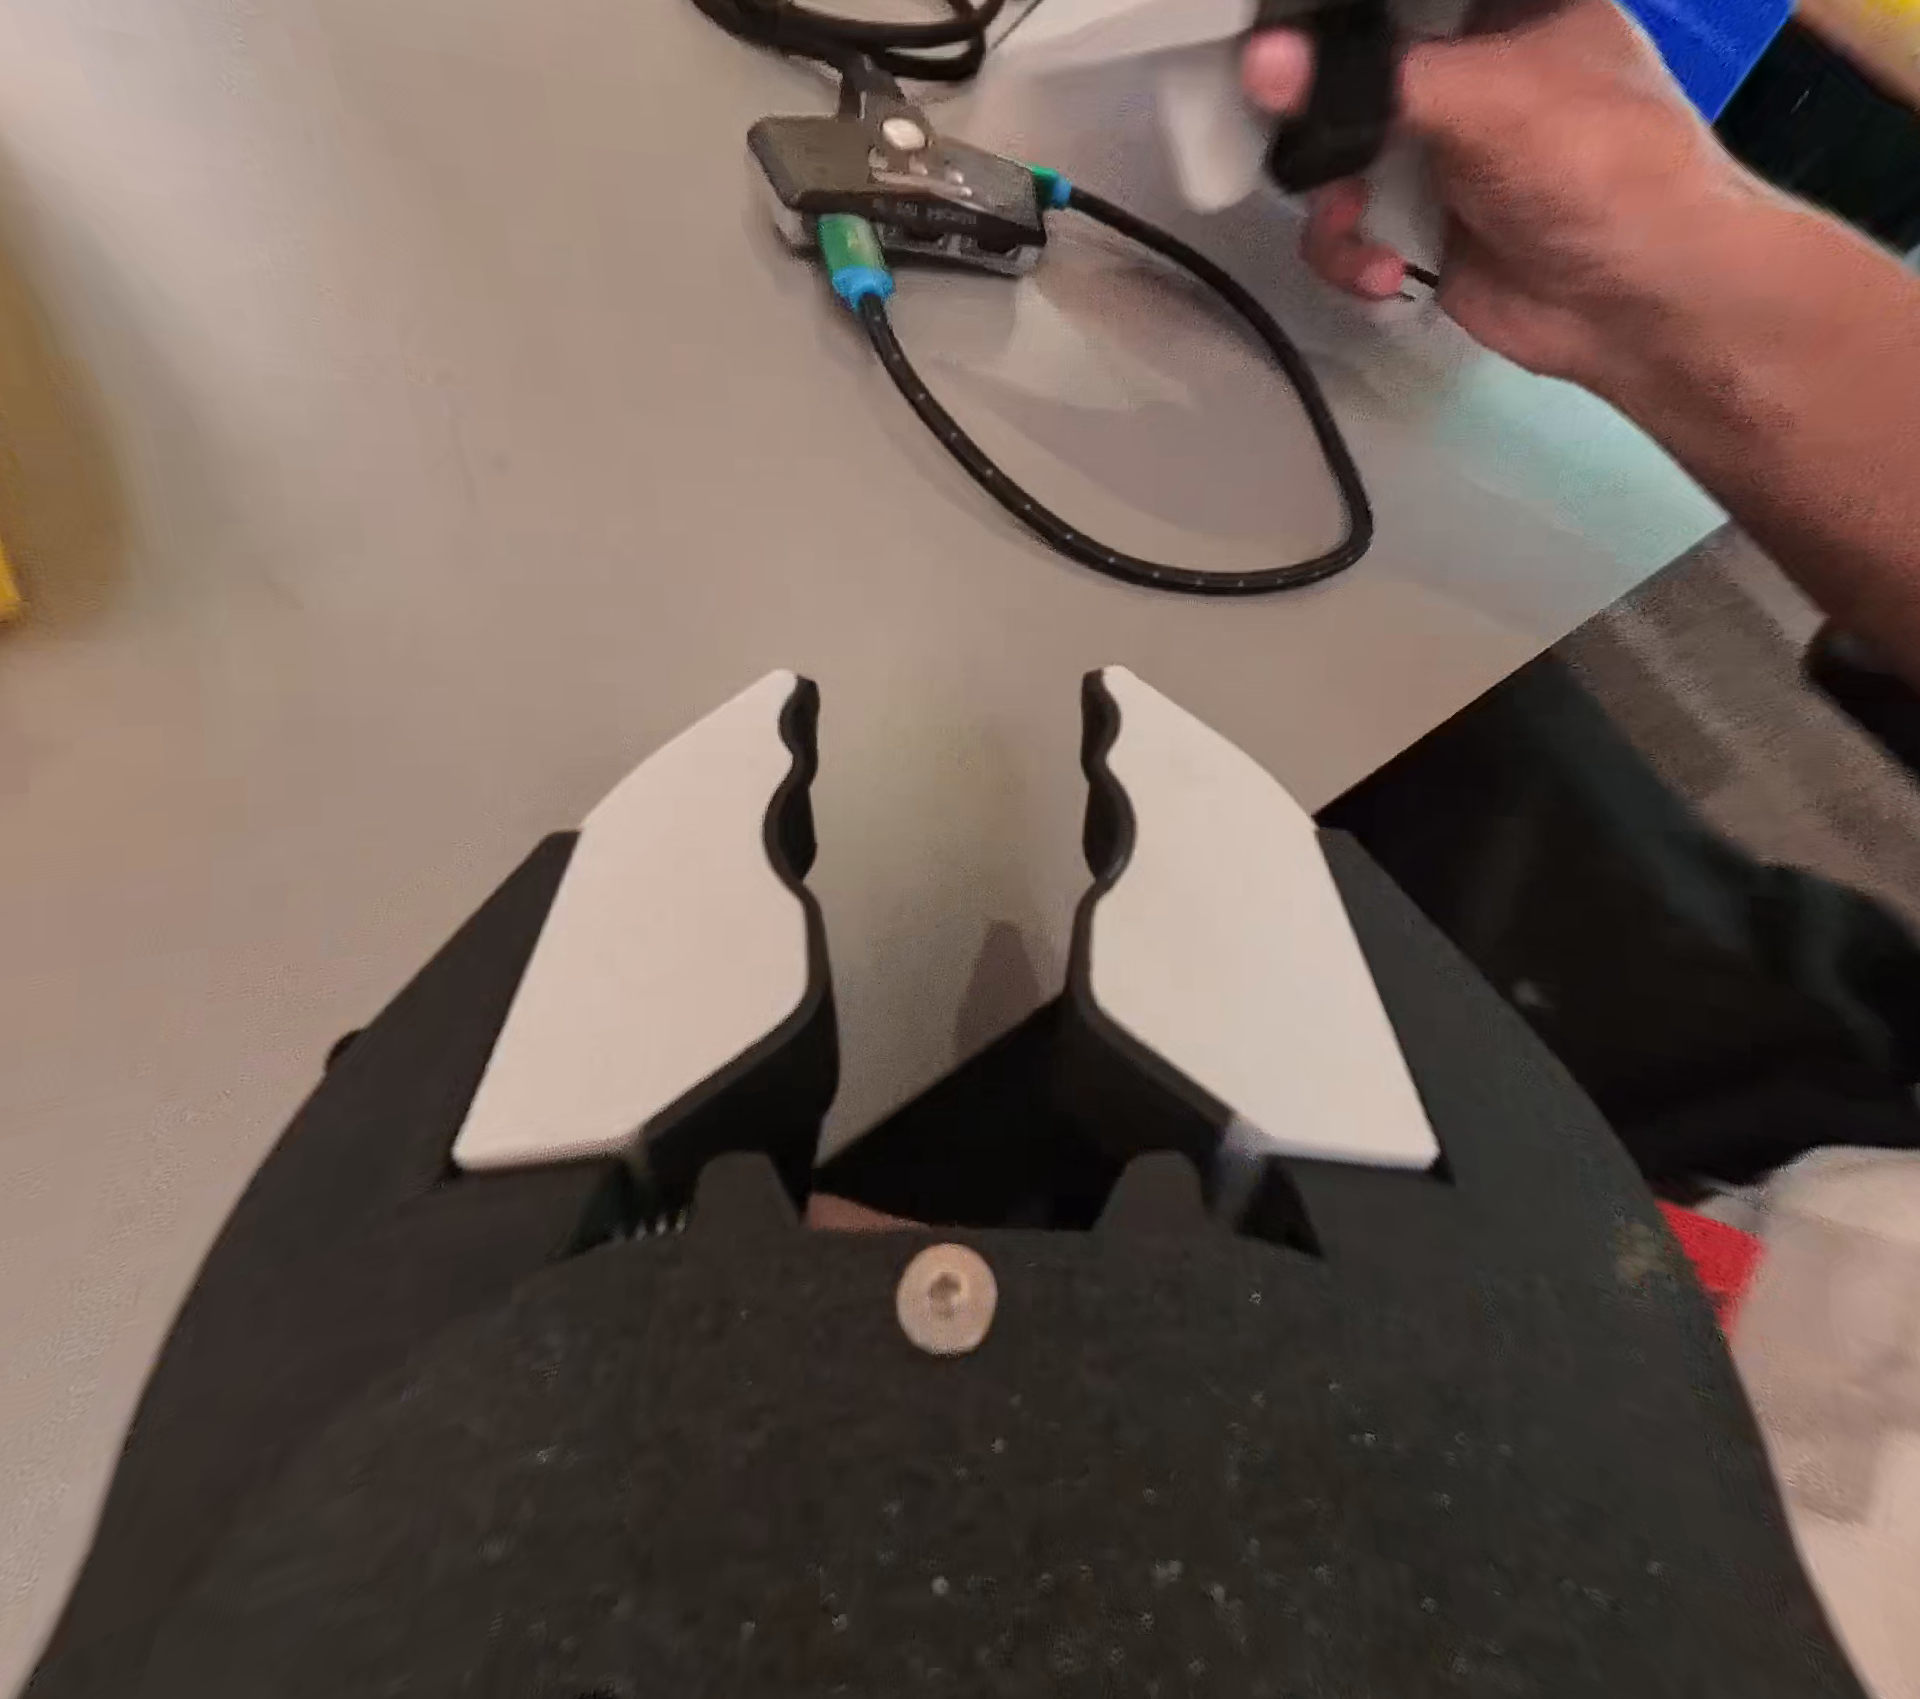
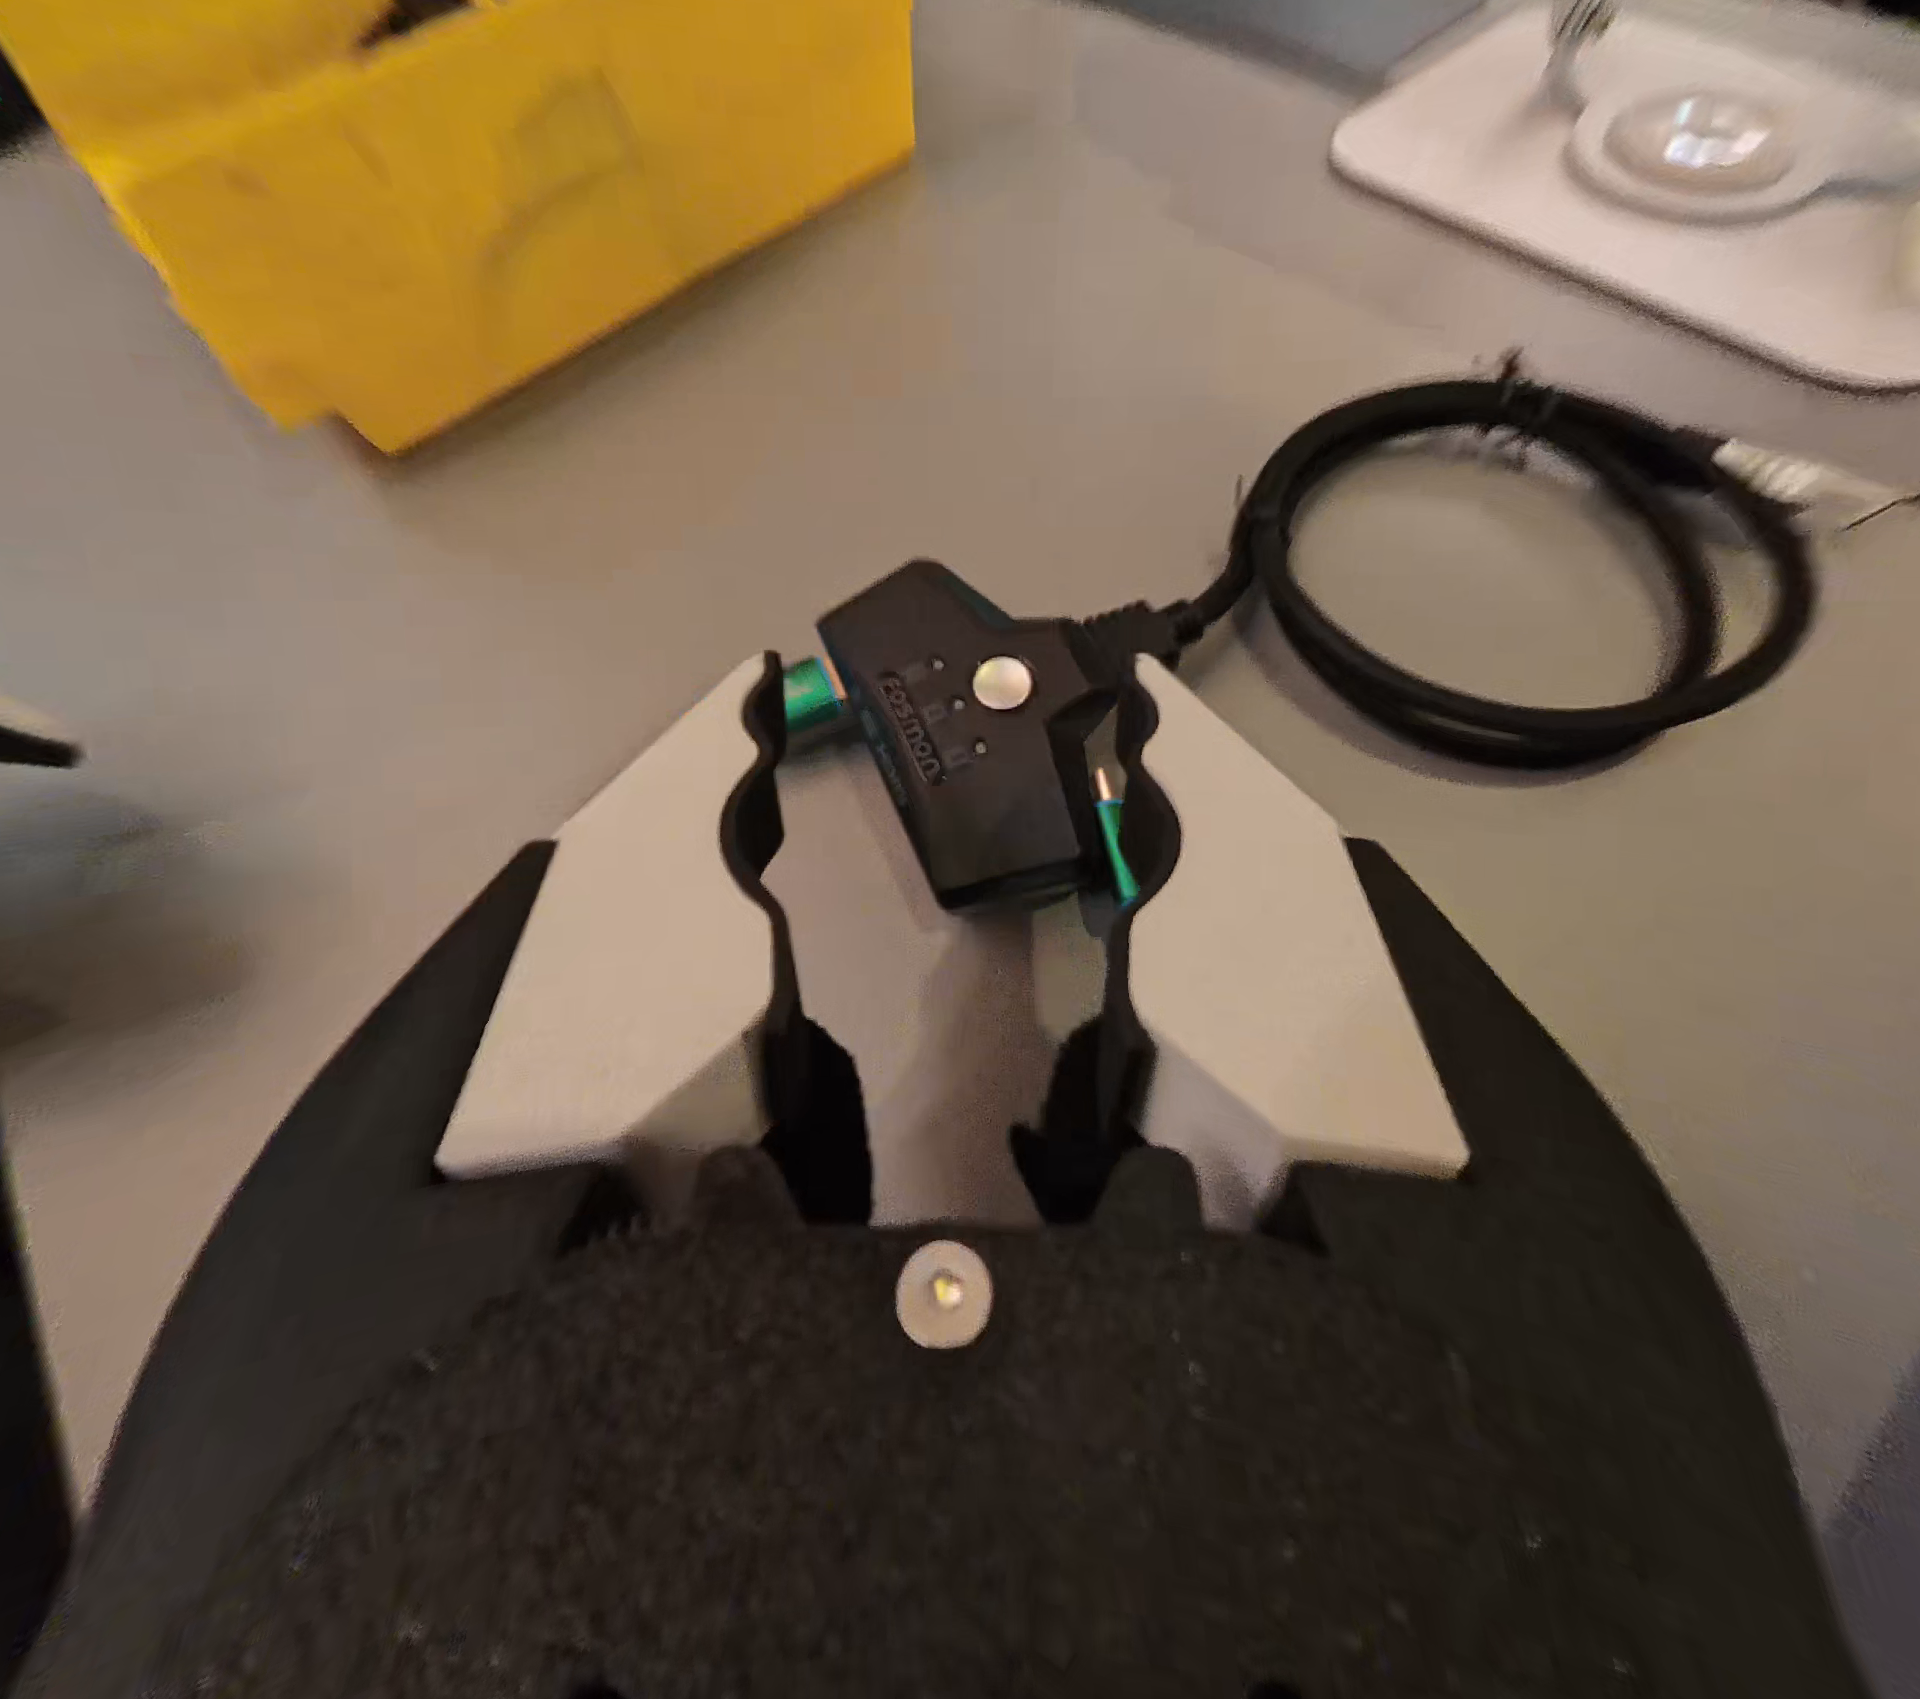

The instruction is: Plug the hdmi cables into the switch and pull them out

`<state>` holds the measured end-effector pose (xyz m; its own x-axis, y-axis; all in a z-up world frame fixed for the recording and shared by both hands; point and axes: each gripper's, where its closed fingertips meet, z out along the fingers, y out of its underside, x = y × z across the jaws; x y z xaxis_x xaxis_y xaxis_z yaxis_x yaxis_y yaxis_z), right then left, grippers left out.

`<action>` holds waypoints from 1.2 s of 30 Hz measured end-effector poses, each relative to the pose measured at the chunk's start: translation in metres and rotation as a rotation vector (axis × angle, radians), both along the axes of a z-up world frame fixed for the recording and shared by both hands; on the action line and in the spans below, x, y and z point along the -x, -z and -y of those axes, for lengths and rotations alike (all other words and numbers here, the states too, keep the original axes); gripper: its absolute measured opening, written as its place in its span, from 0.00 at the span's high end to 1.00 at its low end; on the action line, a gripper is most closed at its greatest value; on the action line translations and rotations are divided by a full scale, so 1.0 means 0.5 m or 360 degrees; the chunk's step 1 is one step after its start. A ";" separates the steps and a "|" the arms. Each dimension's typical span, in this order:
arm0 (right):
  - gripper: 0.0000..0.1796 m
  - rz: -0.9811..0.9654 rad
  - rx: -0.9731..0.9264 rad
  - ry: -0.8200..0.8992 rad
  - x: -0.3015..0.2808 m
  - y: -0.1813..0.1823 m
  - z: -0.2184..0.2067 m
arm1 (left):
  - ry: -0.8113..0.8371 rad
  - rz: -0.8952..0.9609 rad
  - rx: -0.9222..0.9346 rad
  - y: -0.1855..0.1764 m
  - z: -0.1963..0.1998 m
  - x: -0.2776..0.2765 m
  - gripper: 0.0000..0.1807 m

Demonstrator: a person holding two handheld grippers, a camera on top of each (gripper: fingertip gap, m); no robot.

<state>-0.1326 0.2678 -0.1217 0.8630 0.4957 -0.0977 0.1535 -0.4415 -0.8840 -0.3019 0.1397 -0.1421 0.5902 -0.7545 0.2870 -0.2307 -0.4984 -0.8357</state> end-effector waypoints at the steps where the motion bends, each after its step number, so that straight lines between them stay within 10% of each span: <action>1: 0.64 -0.0024 -0.0064 -0.0007 -0.008 -0.029 0.017 | -0.0012 0.0037 0.0050 0.001 0.005 0.007 0.73; 10: 0.66 -0.0119 -0.0211 0.0095 -0.050 -0.013 0.231 | -0.0153 -0.0057 -0.0095 0.001 -0.035 0.088 0.71; 19: 0.72 -0.0111 -0.0378 0.0181 -0.131 -0.047 0.237 | 0.0201 -0.0326 -0.0144 0.005 -0.054 0.122 0.82; 27: 0.72 -0.0136 -0.0351 0.0150 -0.118 -0.040 0.243 | -0.0036 -0.0762 -0.0555 -0.167 -0.354 0.266 0.84; 36: 0.73 -0.0161 -0.0297 0.0130 -0.117 -0.030 0.240 | 0.0393 -0.1423 -0.0413 -0.113 -0.581 0.294 0.81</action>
